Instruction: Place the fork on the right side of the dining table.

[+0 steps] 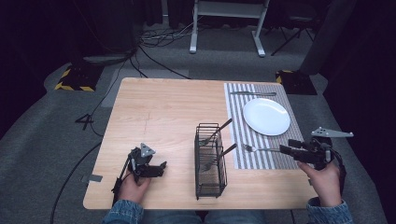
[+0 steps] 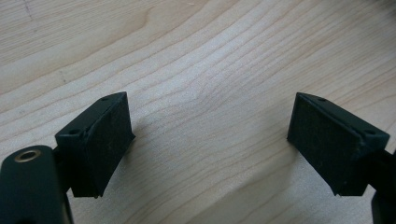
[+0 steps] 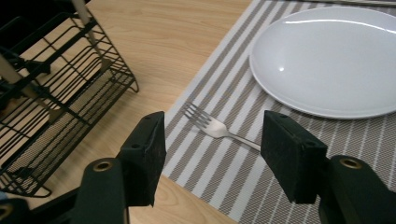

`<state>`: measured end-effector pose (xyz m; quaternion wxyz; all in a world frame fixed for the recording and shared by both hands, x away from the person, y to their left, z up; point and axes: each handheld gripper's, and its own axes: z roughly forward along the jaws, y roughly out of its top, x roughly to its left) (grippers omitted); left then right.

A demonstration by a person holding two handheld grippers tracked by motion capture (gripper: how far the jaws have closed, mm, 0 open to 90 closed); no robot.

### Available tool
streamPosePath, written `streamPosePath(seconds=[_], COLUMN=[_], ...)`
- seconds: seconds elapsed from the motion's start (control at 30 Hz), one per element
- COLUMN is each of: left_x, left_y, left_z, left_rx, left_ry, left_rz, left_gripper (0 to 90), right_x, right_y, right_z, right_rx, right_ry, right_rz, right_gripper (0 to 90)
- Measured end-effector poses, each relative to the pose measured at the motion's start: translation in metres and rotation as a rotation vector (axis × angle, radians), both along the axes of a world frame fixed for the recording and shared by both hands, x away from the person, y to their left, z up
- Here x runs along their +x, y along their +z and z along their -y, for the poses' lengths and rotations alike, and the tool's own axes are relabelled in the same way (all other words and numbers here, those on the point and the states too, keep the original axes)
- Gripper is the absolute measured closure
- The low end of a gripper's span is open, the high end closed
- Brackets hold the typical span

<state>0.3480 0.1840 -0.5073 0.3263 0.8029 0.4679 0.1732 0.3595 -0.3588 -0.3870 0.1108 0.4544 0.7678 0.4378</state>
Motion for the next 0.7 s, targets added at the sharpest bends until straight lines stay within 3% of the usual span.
streamPosePath(seconds=[0.17,0.23,0.33,0.57,0.7], left_x=[0.0,0.0,0.0,0.0,0.0], left_y=[0.0,0.0,0.0,0.0,0.0], left_z=[0.0,0.0,0.0,0.0,0.0], left_rx=[-0.002,-0.001,-0.002,-0.002,-0.002], left_ry=[0.002,0.0,0.001,0.002,0.002], left_rz=[0.0,-0.001,0.0,0.0,0.0], left_gripper=[13.9,13.9,13.9,13.9,13.9], right_x=[-0.01,-0.016,-0.021,-0.025,-0.027], right_y=[0.001,-0.001,-0.003,-0.017,-0.034], right_z=[-0.015,-0.028,-0.038,-0.052,-0.06], right_rx=[0.0,0.045,0.032,-0.007,-0.039], right_ry=[0.064,0.138,0.172,0.181,0.176], right_rz=[0.011,0.0,-0.001,0.002,0.013], right_gripper=[39.6,38.9,38.5,38.4,38.3])
